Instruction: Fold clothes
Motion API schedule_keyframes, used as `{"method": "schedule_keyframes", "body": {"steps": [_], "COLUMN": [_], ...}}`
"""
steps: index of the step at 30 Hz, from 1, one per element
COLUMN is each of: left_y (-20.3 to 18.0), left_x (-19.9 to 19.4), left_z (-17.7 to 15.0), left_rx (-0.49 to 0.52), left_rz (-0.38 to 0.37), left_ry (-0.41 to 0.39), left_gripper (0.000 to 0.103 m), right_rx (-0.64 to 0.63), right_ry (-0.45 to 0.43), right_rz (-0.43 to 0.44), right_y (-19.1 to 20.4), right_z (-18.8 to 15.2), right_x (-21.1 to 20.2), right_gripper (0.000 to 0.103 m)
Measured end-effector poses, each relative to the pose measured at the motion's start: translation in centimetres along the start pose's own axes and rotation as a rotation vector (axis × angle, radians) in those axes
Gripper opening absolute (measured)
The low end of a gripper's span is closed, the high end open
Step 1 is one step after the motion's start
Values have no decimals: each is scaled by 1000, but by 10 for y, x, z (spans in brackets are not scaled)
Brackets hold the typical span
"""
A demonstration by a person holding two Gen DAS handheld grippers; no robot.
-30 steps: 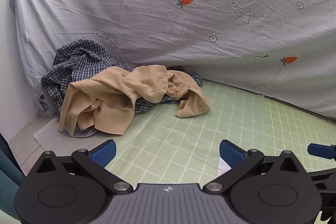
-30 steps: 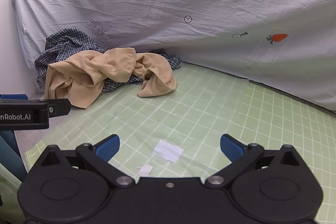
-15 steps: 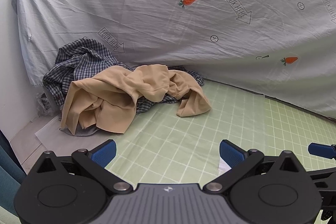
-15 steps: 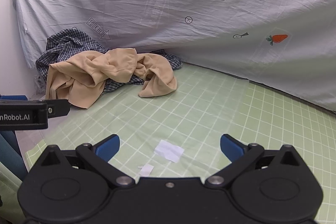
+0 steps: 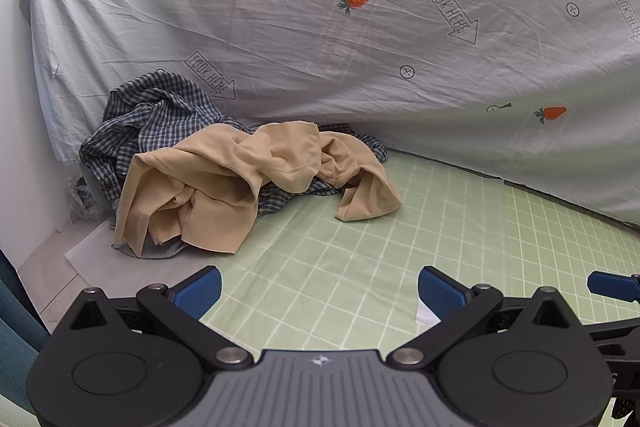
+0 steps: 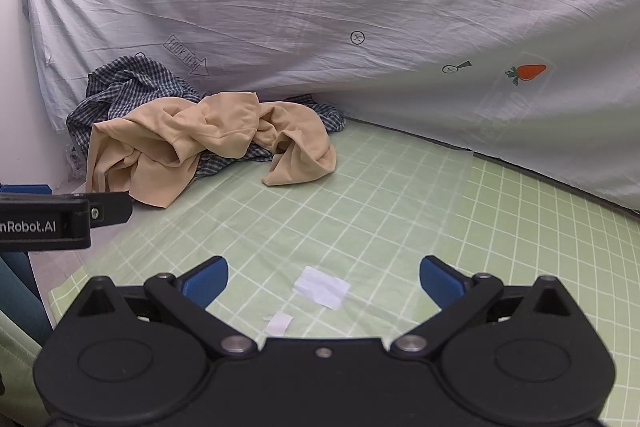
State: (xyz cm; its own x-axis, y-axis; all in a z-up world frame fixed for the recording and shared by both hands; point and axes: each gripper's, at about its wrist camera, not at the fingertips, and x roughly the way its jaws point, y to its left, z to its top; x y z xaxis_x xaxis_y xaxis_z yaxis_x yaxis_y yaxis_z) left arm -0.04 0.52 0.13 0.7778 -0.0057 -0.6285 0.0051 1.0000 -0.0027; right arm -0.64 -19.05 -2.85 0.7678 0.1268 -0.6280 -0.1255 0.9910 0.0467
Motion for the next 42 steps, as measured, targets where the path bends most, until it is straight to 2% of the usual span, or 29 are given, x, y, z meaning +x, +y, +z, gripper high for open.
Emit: {"method": "schedule_keyframes", "body": {"steps": [26,31,36,42], "left_y": [-2,-3,-1,21], "left_x": [12,26,49,92], "left_z": [-1,3,12,33], "left_rx": [-11,-15,-34,-125], "left_rz": [-5,-23,-24,24], "left_ry": [39,57,71,86], "left_gripper": [103,103,103,103], "right_rx": [20,38,38,-27], "right_ry": [24,31,11,14], "right_rz": [-11,-14,-58,-80], "right_y": [-5,-13,-27,-34], "right_z": [0,8,26,51], "right_x": [7,17,37,83], "right_gripper": [103,103,103,103]}}
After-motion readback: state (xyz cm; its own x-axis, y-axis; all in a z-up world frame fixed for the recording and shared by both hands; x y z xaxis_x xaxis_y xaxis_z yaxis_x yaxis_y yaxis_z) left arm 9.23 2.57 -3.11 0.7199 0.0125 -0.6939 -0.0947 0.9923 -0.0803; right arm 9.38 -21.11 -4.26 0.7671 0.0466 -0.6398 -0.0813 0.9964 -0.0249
